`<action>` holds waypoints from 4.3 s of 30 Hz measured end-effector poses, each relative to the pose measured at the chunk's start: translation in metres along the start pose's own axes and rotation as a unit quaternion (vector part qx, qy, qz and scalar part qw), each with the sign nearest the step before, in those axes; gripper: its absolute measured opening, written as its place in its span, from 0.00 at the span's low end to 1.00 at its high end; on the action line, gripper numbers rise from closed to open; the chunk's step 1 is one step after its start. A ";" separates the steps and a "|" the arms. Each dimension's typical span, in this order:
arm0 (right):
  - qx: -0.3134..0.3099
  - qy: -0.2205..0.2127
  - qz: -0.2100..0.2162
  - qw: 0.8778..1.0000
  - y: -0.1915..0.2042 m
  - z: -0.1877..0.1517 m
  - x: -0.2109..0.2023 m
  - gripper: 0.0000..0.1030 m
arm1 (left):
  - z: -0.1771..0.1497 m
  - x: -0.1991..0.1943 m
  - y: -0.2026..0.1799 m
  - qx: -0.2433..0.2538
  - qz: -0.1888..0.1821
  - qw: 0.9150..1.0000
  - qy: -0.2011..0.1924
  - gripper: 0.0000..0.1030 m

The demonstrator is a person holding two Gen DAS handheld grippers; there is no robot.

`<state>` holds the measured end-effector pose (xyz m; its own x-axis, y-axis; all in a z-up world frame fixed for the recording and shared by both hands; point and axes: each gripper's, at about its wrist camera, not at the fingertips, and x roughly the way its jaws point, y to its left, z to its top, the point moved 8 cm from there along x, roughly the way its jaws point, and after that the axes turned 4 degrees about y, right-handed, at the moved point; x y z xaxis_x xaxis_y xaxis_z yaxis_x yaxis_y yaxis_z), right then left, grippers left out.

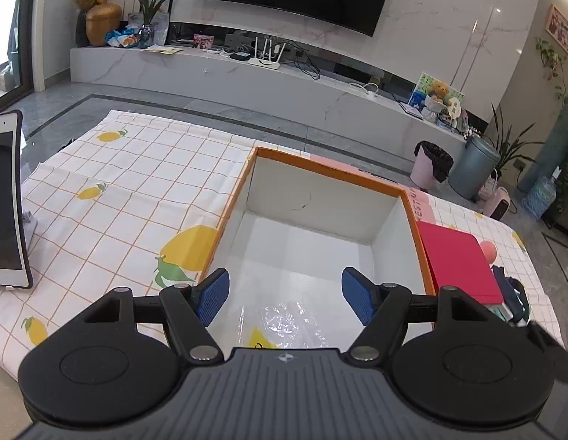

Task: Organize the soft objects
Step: 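Move both open tools back toward the pile of soft items, then grasp the grey cloth with the right tool and lift it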

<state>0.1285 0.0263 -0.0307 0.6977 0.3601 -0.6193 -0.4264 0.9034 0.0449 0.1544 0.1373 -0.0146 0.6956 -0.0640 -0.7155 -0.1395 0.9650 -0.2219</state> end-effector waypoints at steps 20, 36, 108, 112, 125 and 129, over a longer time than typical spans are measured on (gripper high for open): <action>0.070 -0.017 -0.080 0.994 -0.096 0.021 -0.055 0.98 | 0.000 -0.034 -0.052 0.041 -0.020 0.998 -0.045 0.80; 0.085 0.021 -0.198 0.976 -0.239 0.009 -0.113 0.98 | -0.021 -0.024 -0.138 0.108 -0.056 0.992 -0.033 0.80; 0.201 0.291 -0.164 0.921 -0.346 -0.159 -0.016 0.45 | -0.195 0.058 -0.261 0.354 -0.135 0.925 0.008 0.83; 0.210 0.278 -0.151 0.925 -0.352 -0.157 -0.023 0.09 | -0.193 0.060 -0.257 0.349 -0.131 0.928 0.010 0.83; 0.248 0.159 -0.192 0.936 -0.364 -0.123 -0.080 0.03 | -0.190 0.056 -0.257 0.338 -0.152 0.929 -0.010 0.83; 0.258 0.118 -0.201 0.938 -0.367 -0.115 -0.095 0.03 | -0.192 0.060 -0.264 0.334 -0.157 0.929 -0.013 0.83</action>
<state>0.1524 -0.3667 -0.0786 0.5699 -0.0398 -0.8208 0.2216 0.9693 0.1069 0.0975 -0.1700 -0.1258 0.6456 -0.3713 -0.6673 0.5355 0.8431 0.0490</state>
